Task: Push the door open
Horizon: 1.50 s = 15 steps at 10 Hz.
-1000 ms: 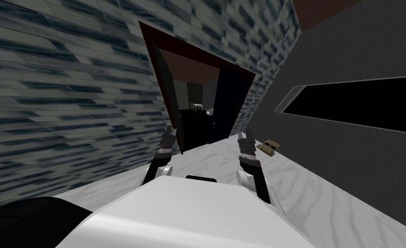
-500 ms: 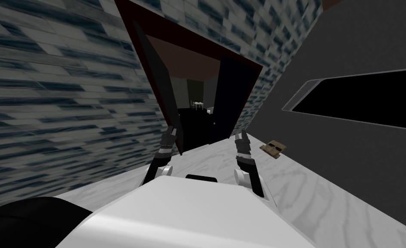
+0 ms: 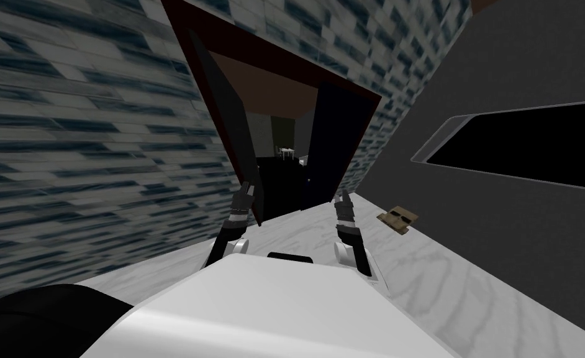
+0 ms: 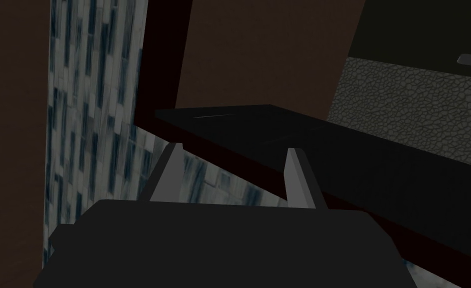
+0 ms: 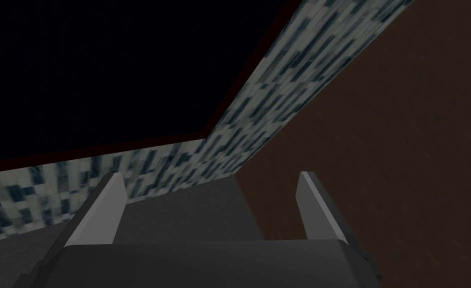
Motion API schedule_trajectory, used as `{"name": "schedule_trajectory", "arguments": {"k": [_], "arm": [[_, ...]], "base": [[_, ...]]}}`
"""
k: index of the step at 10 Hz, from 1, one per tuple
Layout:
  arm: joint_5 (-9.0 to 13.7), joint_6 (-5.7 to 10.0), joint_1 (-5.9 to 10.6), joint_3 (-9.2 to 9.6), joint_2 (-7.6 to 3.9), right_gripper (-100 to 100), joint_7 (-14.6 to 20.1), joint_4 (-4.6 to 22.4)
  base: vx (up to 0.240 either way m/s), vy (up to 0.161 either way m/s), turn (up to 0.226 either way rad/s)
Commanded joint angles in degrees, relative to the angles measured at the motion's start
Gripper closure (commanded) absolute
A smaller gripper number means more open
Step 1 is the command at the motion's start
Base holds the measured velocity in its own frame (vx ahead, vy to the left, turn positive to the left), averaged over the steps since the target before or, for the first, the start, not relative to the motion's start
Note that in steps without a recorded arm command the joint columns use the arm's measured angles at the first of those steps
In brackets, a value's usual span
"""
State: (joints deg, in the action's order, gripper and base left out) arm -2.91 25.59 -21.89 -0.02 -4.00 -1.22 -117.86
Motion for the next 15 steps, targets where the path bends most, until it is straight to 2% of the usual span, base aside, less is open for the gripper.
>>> {"name": "schedule_trajectory", "arguments": {"k": [1,11,12,15], "arm": [[0.0,0.62,0.50,0.50,-0.01,-100,-0.1,2.1],[0.7,4.50,6.49,2.47,-0.48,-100,-0.2,18.4],[0.7,4.50,6.49,2.47,-0.48,-100,-0.2,18.5],[0.9,5.76,8.44,3.11,-0.46,-100,-0.2,23.9]], "base": [[0.102,-0.044,0.044],[0.096,-0.067,0.048],[0.061,-0.048,0.016],[0.068,-0.052,0.048]]}}
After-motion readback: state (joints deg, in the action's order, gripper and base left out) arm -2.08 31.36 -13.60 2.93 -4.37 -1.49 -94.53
